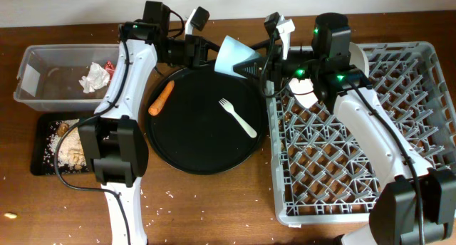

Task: Sort waste into correct bins and load items into the dishwasher rack
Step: 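Lower the blue cup upside down into the rack with the right gripper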

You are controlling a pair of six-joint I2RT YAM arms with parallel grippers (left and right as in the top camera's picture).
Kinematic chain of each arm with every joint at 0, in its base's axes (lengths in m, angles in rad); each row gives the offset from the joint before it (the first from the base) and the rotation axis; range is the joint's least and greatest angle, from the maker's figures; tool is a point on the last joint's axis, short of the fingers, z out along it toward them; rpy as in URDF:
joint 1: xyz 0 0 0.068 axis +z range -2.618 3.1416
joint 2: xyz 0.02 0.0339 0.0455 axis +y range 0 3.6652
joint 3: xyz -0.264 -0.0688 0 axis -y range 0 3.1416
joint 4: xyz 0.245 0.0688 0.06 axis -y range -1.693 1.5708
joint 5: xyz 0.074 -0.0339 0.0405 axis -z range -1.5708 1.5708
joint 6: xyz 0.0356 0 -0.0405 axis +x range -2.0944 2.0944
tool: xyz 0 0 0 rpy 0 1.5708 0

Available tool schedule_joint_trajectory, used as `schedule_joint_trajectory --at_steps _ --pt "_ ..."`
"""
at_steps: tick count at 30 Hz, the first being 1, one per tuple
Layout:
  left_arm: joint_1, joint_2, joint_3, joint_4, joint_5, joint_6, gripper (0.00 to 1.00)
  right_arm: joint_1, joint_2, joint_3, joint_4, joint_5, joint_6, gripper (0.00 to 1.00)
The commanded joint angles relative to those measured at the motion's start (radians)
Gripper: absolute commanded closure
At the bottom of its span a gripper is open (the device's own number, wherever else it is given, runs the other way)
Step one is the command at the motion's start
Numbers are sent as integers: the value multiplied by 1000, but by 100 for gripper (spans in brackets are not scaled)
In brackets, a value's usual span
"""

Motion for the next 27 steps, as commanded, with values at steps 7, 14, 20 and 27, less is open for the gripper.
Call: schedule_joint_trajectory --at_steps 7,14,20,27 --pt "79 -34 17 14 -93 -2 70 -185 1 10 -240 -51 90 69" --pt "98 -34 17 13 -513 -2 70 -217 -135 11 -755 412 57 69" --pt "98 -34 17 13 -649 -13 70 -217 -306 30 -1156 870 68 69" --pt "98 -34 17 7 -698 -12 70 -216 -204 30 -1281 1090 126 69"
